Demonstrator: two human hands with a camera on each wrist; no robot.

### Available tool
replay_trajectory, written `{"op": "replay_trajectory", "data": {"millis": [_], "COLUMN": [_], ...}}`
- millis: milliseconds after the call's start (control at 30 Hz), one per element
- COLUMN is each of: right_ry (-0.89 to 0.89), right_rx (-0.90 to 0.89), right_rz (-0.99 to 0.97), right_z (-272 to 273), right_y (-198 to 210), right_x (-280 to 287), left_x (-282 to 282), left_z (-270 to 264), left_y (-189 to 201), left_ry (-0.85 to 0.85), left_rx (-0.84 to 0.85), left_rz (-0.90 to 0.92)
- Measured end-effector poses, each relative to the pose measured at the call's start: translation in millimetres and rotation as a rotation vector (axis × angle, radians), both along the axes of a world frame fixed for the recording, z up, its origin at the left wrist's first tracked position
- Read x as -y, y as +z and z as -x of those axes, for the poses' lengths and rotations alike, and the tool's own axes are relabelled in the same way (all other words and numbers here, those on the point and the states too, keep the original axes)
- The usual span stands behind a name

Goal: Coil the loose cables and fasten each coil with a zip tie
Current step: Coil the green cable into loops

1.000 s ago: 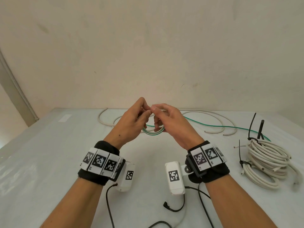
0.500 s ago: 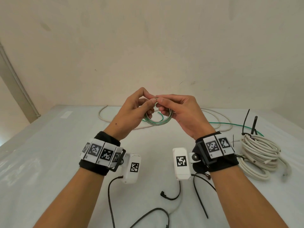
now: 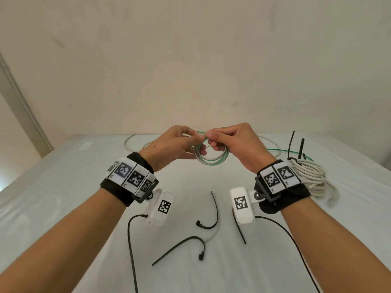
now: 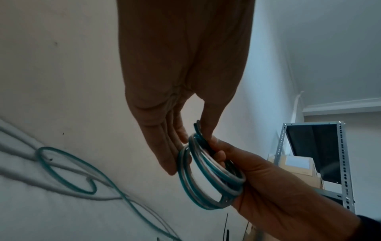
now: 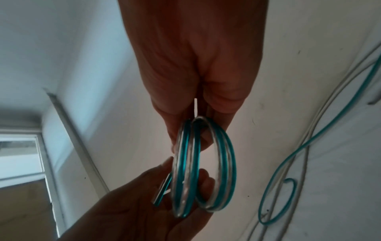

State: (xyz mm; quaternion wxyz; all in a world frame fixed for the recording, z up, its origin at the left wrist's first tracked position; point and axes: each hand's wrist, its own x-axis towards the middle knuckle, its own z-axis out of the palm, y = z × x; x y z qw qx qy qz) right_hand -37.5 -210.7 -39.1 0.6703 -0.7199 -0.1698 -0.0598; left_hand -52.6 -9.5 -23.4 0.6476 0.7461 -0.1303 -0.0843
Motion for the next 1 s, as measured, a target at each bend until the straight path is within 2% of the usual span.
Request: {"op": "replay_trajectory", "data": {"millis": [67,200,300,367,467,800,1000], "right_ry": [-0.026,-0.147,-0.220,-0.242,-0.246,-0.243,-0.315], "right_rx": [0.003,0.024,0.040,0.050,0.046,0.044,0.100], "right_rz": [0.069,0.220,0.323,0.377,0.405,0.414,0.310], "right_z": [5.8,6.9,7.2,10.6,15.4,14.5,16.2], "right_y": [-1.6,-5.9,-9.7,-11.5,-13.7,-16.2,-14.3], "right_x": [3.7,15.0,22.6,23.5,21.7,17.4,11.6], "left_x": [1.5,7.1,20.8,32.9,47.1,56.7,25.3], "left_z": [6.7,20.8,38.4,49.8,55.7,47.1,18.2], "left_y": [-4.3,-13.5,-22.3,-30.4,-44.3,-51.5,-27.1], "left_ry": [0.006,0.001,-0.230,-0.415,-0.531,-0.496,-0.276], "left_rx": [-0.044,-0.047,-0.016,-0.040,-0.057,0.059,-0.039], "left_rz": [-0.090,-0.571,-0.863,-0.981,-1.110,-1.254,-0.989]}}
